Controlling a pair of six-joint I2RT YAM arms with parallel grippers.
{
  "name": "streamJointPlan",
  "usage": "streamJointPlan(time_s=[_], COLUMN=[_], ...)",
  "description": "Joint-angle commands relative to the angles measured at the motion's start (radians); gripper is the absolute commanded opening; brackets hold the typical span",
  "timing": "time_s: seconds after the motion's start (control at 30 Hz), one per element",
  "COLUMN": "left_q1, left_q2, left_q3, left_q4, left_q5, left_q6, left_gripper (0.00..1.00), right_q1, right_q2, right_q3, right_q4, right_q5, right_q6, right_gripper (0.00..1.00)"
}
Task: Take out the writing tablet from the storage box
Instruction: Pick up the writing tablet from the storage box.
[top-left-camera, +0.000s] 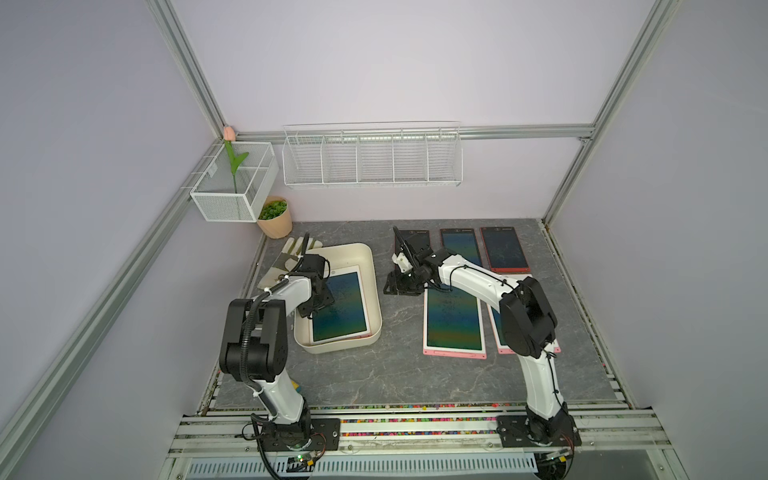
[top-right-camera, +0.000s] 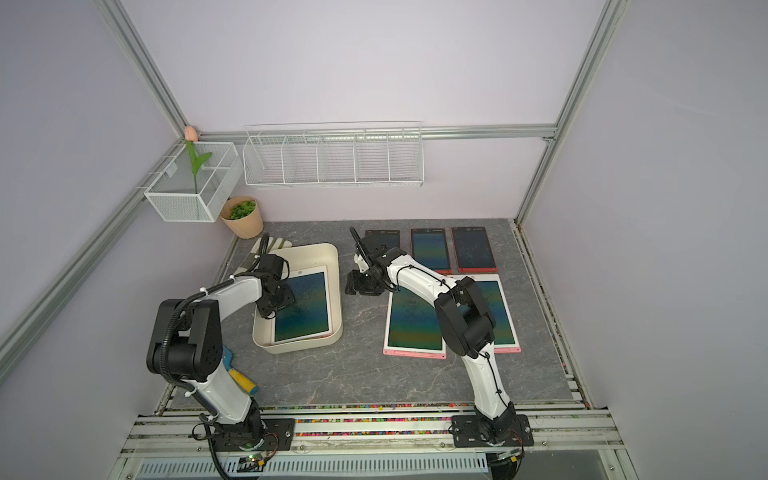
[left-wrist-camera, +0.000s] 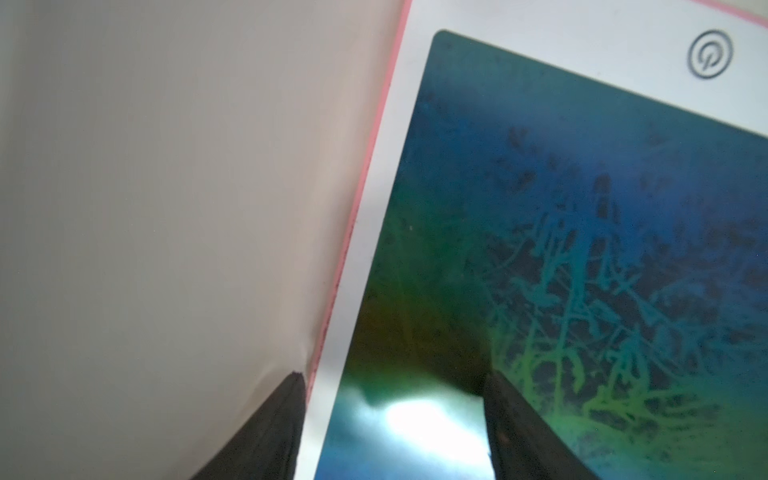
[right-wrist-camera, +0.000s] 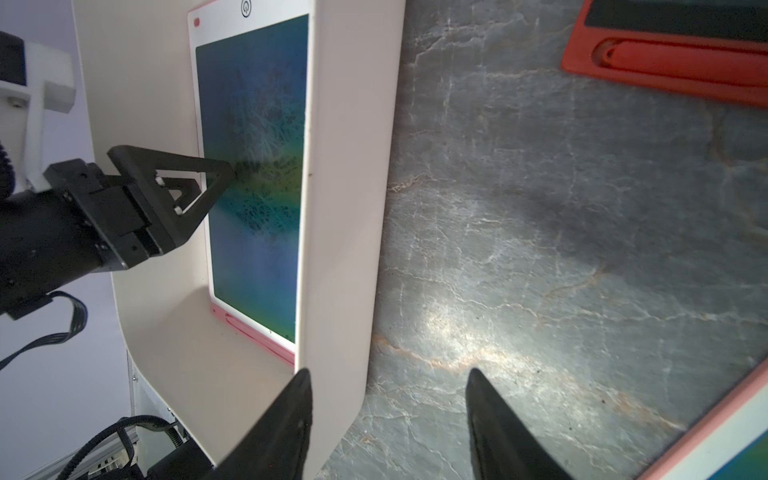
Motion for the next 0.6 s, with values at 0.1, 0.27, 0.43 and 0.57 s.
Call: streamJointPlan(time_s=[0.1,0.27,0.43,0.57], left_q1=[0.011,0.011,0.011,0.013], left_q2=[0.038,0.056,0.014,-0.012], left_q3=[0.02,0.011,-0.006,0.006], left_q4=[-0.036,0.034,0.048,0.007], left_q5=[0.115,0.32,0.341,0.261], left_q6=[0.009,0.03,0.023,0.023], left_gripper=[0.66,0.65,0.65,0.66], right_q1=[-0.018,-0.021,-0.021,-0.015], right_q2=[-0.063,-0.035,0.042,0.059], right_q3=[-0.029,-0.006,0.052,0.064], right_q4=[0.015,-0.024,-0.096,-0.085], right_q5=[-0.011,-0.007,-0.01,-0.024], right_q6=[-0.019,-0.03,-0.038,-0.035], right_gripper=[0.6,0.6,0.6,0.59])
